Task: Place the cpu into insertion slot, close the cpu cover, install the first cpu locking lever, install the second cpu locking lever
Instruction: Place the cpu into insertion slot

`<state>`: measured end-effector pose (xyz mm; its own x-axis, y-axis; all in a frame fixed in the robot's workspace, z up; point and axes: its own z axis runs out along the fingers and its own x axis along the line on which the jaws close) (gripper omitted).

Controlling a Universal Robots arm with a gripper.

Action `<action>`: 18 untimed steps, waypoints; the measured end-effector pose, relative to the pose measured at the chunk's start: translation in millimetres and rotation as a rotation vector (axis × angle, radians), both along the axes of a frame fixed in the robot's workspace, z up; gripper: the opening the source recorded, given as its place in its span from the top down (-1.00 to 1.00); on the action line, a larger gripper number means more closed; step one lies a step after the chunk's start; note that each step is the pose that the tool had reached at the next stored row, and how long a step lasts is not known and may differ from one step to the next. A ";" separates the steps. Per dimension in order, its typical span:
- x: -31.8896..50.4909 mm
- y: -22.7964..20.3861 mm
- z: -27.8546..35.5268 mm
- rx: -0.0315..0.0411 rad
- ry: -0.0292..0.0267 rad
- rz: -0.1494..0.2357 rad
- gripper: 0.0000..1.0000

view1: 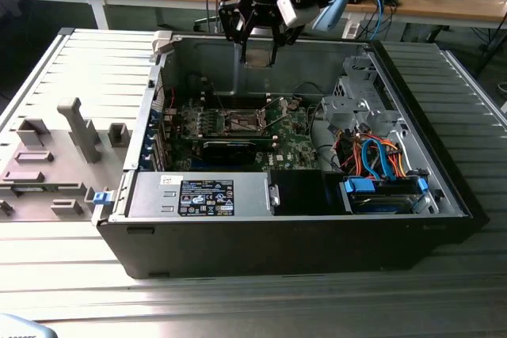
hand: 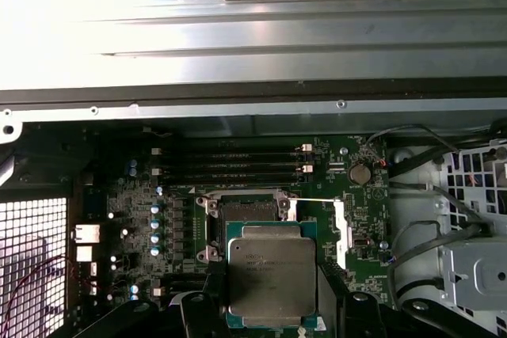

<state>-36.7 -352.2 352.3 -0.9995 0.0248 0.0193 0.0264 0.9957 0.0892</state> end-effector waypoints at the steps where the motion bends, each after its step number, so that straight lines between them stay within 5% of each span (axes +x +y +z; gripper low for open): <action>1: 0.0 0.0 -0.2 0.0000 0.0000 0.000 -0.08; 18: 0.0 0.0 -4.9 0.0000 0.0000 0.000 -0.08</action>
